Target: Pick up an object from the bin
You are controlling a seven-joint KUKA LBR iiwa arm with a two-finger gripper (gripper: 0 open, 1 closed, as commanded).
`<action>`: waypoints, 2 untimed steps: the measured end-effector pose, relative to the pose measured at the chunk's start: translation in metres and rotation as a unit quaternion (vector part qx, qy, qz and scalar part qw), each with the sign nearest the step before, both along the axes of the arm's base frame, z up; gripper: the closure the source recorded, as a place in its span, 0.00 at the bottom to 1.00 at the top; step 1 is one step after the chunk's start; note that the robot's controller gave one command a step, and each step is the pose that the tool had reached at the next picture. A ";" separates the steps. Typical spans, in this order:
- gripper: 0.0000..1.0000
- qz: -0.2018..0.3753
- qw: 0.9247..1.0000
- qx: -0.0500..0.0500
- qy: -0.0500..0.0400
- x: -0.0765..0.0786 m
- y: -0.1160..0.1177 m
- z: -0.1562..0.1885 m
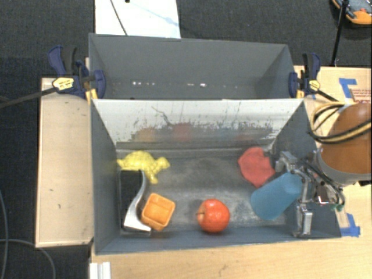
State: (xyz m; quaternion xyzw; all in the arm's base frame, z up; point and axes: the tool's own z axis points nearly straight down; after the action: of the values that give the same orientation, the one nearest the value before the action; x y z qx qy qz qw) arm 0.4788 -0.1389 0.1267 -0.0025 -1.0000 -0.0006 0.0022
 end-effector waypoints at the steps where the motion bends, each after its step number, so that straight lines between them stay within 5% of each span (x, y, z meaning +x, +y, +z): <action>1: 0.00 0.004 1.000 -0.001 -0.004 0.002 0.001 0.004; 2: 0.00 0.126 0.992 -0.006 -0.017 0.010 -0.004 -0.012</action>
Offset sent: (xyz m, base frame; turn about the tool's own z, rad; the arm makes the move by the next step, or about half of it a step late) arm -0.0015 -0.0096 -0.0567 -0.3196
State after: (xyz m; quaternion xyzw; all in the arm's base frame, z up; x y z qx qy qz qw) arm 0.4889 -0.1426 0.1145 0.1232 -0.9923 0.0051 -0.0151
